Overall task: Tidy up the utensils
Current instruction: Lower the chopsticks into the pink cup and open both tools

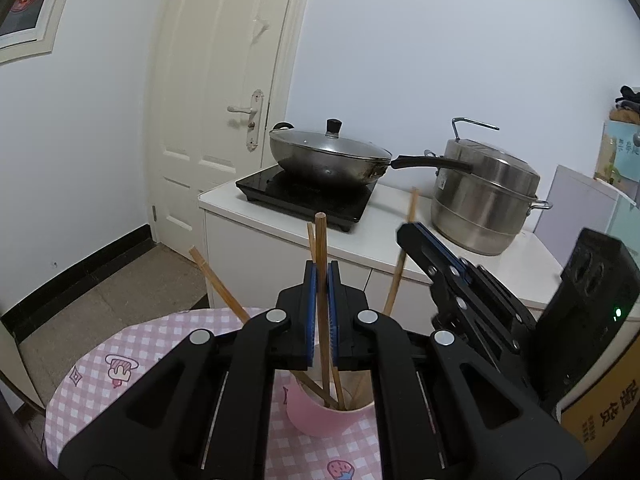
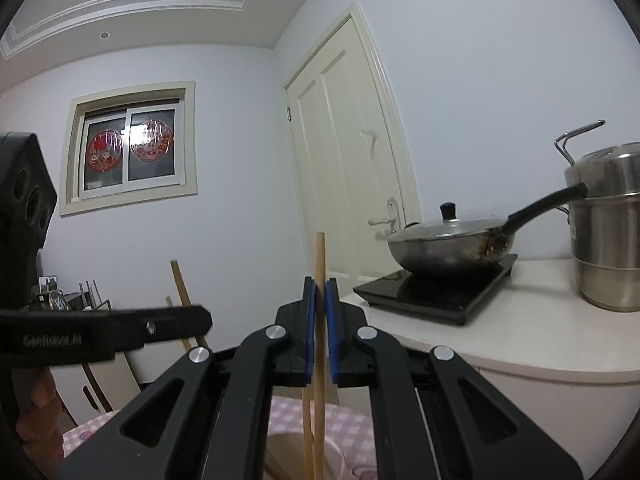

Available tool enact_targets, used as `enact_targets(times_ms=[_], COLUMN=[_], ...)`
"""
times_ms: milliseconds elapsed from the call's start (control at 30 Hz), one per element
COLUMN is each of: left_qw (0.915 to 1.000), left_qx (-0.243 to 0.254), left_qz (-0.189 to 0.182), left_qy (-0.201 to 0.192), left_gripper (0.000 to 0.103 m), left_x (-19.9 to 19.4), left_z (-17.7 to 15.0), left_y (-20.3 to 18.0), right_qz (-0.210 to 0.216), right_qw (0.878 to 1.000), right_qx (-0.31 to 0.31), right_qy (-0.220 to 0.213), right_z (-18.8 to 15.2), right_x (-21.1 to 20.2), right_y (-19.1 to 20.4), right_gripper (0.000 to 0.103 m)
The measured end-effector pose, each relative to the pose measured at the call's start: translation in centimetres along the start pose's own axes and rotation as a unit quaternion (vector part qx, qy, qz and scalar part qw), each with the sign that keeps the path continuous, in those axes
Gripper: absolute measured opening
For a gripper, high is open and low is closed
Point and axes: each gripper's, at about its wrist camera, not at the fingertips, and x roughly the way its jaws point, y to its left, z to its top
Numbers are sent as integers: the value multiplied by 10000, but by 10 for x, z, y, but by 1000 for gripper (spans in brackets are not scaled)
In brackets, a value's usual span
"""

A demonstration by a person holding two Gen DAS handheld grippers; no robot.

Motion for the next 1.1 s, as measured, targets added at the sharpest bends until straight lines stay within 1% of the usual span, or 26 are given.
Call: enact_targets(times_ms=[167, 333, 533, 667, 700, 733, 767, 833, 900, 1033, 1067, 1100], left_qw=[9999, 9994, 9976, 9973, 9973, 9973, 9973, 9971, 9973, 9978, 9980, 9982], left_qx=[93, 292, 569, 513, 489, 447, 385, 345, 367, 314, 311, 310], left_qz=[-91, -49, -125, -173, -187, -220, -286, -335, -310, -367, -357, -330], left_qy=[52, 156, 372, 500, 515, 535, 565, 587, 553, 457, 422, 388], left_gripper=[6, 6, 7, 7, 7, 7, 7, 7, 7, 7, 22, 39], left_x=[-9, -16, -19, -19, -20, -21, -22, -24, -29, -40, -43, -47], left_z=[-2, -6, -12, -15, -15, -15, -15, -16, -16, -14, -14, -14], left_y=[-5, -11, -20, -18, -17, -15, -13, -12, -12, -11, -10, -9], right_qz=[-71, -168, -267, -254, -253, -261, -268, -265, -279, -302, -289, -273], right_qw=[9999, 9996, 9984, 9974, 9974, 9973, 9973, 9973, 9973, 9970, 9969, 9970], right_qx=[-97, -35, 261, 413, 409, 402, 404, 394, 391, 454, 476, 468], right_qy=[92, 232, 415, 532, 542, 557, 559, 564, 559, 546, 547, 546], right_z=[-6, -14, -20, -22, -22, -22, -23, -23, -22, -17, -16, -16], right_x=[-19, -29, -35, -39, -41, -43, -45, -49, -53, -61, -64, -67], right_y=[6, 7, 4, 6, 8, 9, 11, 13, 16, 18, 18, 20], right_gripper=[4, 5, 6, 7, 14, 23, 26, 26, 27, 31, 31, 32])
